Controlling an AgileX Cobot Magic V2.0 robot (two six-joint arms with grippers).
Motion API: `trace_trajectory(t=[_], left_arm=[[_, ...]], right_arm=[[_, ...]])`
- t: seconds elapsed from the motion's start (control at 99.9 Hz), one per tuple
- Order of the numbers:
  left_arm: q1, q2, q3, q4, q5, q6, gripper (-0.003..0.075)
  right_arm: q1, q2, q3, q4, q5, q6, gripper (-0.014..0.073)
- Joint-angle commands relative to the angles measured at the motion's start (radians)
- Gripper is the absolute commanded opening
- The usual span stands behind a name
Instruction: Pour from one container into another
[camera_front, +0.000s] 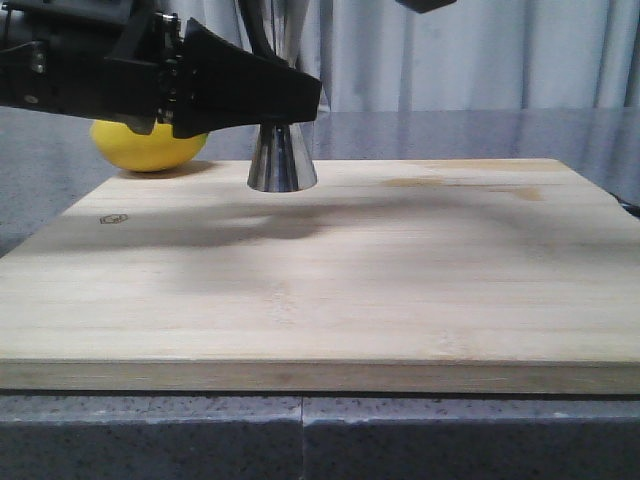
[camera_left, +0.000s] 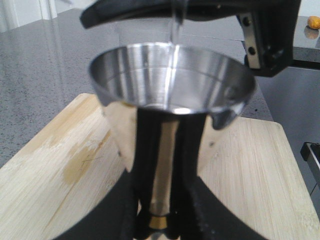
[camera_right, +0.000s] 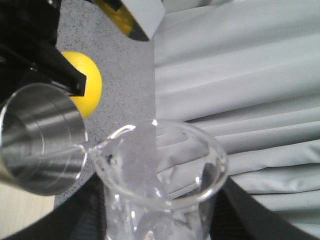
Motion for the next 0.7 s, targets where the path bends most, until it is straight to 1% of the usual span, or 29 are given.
trace_trajectory(t=[0.0,0.691], left_arm=[[-0.01,-0.045,-0.028,-0.061,0.117,-0.009,-0.0019],[-0.01,-0.045,-0.028,-0.059,0.117,-0.011,-0.0019]], right_arm=[[-0.001,-0.028,-0.04,0.0,-0.013,0.001,0.0184],[-0.001,-0.028,-0.04,-0.044,-0.013,0.001,0.0184]])
